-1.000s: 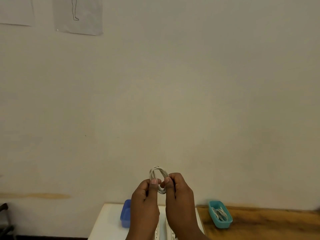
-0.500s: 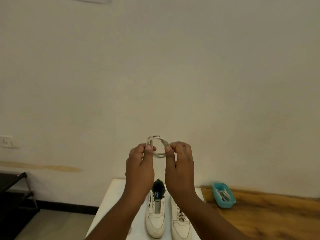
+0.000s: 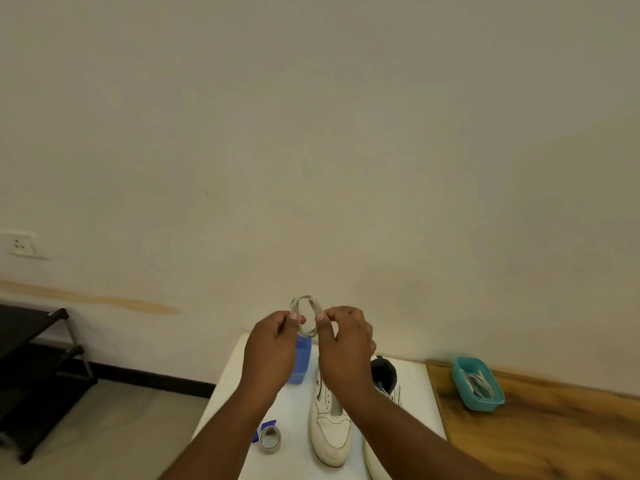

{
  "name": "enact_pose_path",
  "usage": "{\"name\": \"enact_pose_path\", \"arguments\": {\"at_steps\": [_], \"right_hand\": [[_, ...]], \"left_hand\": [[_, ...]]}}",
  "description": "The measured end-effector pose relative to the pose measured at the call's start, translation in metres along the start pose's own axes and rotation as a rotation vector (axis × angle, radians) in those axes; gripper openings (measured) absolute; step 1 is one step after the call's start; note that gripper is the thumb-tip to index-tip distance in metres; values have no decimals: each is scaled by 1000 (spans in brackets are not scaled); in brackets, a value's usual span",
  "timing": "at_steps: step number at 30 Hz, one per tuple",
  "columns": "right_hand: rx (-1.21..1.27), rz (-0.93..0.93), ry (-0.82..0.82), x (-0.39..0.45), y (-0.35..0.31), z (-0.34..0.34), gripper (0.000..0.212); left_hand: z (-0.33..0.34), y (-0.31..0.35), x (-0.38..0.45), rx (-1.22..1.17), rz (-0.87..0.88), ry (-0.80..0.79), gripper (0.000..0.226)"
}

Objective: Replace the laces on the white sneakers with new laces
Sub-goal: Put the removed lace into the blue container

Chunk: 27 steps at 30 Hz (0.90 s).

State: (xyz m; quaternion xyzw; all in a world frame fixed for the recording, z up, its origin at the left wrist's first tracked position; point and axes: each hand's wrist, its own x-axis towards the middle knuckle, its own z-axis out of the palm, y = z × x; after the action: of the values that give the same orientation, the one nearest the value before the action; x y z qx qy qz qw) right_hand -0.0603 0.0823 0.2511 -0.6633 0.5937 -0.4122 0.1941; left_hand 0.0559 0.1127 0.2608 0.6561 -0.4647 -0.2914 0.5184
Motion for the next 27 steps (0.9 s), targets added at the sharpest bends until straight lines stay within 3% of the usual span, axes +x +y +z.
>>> {"name": "enact_pose_path", "arguments": {"at_steps": [5, 11, 14, 18, 22, 27], "right_hand": [[-208, 194, -148, 18, 46, 63, 20], [-428, 285, -196, 68, 92, 141, 35], [-543, 276, -302, 85, 111, 171, 38], [-638, 291, -475, 102, 132, 201, 40], [-707, 212, -558, 112, 152, 214, 56], [-841, 96, -579, 118, 170, 228, 50]], "left_hand": [[28, -86, 48, -1, -266, -85, 32], [57, -167, 127, 309, -352, -175, 40], [77, -193, 161, 462, -405, -251, 33], [95, -216, 191, 656, -344, -368, 24], [101, -236, 202, 711, -270, -225, 14], [103, -252, 194, 533, -208, -118, 20]]}}
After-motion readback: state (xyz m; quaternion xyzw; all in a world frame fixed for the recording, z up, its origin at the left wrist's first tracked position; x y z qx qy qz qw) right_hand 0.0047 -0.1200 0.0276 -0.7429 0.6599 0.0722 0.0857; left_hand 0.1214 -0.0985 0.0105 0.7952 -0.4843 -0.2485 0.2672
